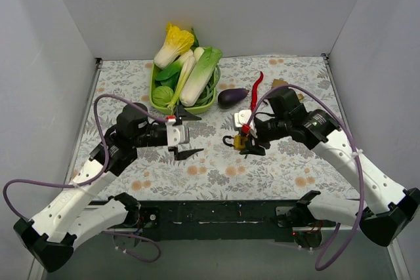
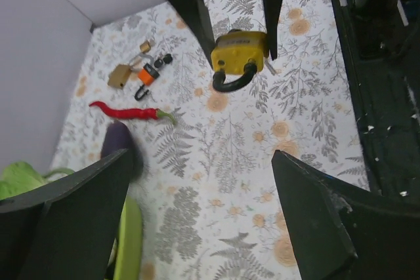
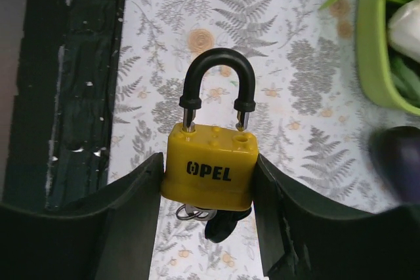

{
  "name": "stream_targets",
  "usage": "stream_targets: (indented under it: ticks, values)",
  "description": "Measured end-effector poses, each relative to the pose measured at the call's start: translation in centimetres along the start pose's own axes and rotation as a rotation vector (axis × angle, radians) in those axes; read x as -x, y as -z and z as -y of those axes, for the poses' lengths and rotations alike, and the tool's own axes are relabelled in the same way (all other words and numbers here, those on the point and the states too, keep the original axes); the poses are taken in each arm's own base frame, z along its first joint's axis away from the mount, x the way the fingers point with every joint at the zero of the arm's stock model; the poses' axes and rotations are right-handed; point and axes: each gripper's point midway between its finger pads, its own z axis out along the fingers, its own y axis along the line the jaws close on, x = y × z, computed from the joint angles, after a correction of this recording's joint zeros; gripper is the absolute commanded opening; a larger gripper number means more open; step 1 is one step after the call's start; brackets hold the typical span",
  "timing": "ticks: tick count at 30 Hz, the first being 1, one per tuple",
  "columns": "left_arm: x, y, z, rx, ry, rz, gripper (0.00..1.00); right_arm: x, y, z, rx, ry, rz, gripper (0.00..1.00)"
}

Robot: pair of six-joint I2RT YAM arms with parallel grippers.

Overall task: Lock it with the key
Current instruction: Pick up the lock from the center of the board.

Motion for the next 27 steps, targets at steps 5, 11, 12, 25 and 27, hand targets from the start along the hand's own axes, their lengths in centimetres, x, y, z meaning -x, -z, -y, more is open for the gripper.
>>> stream_targets:
  ticks: [5,11,12,25,27]
  values:
    - [0.7,-1.2,2.3,-0.051,-0.35,0.029,0.76,-1.2,-2.4,-1.6,0.166,-0.175,-0.02,0.01]
    - [-0.1,-3.3,4.6,-0.168,-0.651,0.003,0.65,-1.1,-3.4,-3.6,0.297,-0.336,-0.005,0.01]
    - [-0.5,-3.7,4.9,-0.187,-0.681,-0.01,0.64,-0.8,-3.3,-3.8,0.31,-0.348,0.002,0.01]
    - [-3.4,-5.7,6.4,-0.266,-0.763,-0.122,0.37,-0.3,-3.4,-4.8,0.39,-0.406,0.016,0.01]
    - [-3.4,-5.7,6.5,-0.262,-0.766,-0.123,0.37,-0.2,-3.3,-4.9,0.4,-0.412,0.019,0.01]
